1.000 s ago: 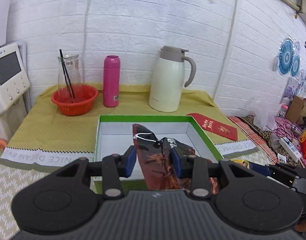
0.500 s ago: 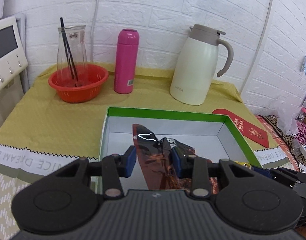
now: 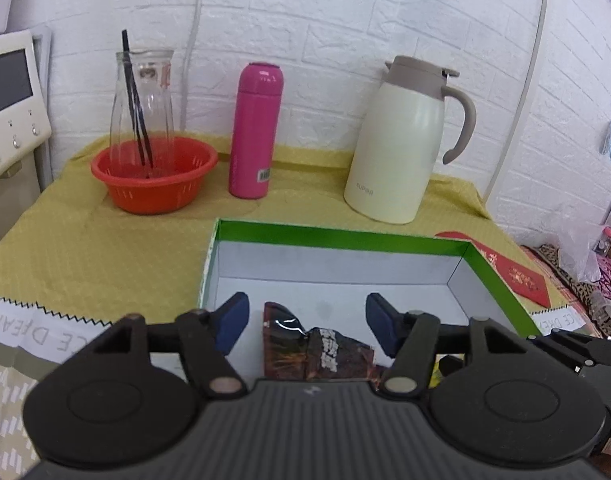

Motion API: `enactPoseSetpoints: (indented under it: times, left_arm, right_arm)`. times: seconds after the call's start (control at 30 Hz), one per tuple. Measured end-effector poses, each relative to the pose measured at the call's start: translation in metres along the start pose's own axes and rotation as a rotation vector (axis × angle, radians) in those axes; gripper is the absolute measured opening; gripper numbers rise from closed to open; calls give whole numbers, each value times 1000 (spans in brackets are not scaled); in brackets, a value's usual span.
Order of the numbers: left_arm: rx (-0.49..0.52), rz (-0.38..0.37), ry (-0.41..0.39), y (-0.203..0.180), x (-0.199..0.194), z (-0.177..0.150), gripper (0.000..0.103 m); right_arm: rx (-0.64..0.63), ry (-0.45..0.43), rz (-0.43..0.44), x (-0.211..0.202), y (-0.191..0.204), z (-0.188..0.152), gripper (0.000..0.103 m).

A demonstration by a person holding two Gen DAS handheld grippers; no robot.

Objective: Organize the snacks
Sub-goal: 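Carry both packets into the green box and open both tools, then grasp the orange-labelled bag with the left tool while the right tool grasps the cookie pack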

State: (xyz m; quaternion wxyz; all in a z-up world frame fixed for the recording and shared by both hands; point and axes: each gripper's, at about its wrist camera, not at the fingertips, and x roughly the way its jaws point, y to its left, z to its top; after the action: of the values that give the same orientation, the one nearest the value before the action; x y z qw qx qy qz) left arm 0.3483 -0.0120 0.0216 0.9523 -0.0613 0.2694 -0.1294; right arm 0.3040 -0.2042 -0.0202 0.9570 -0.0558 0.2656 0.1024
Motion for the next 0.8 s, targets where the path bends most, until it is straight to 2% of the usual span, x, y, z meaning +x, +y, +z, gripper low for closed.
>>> enactPoseSetpoints:
  times: [0.03,0.1,0.13,0.27,0.53,0.8]
  left_arm:
    - [0,8,-8,-1,-3,0,72]
    - [-1,42,-8,-4,-7,1,85]
    - [3,61,-16,-6,-10,0,98]
    - [62,91,-62,-17,-31,-2,98]
    - [90,55,-127,-36,-98,-11,98]
    - [133,8,-106,-53,-182,-50,98]
  right_arm:
    - [4,-14,-14,-3,0,0,103]
    - [-9,-49,-22,-10,1,0,103]
    - [-17,-57,-24,-14,2,1,103]
    - [-16,-50,-41,-28,3,2,103]
    - [41,-90,-40,-90,8,-2,103]
    - [72,-124,-41,-174,26,-27,103]
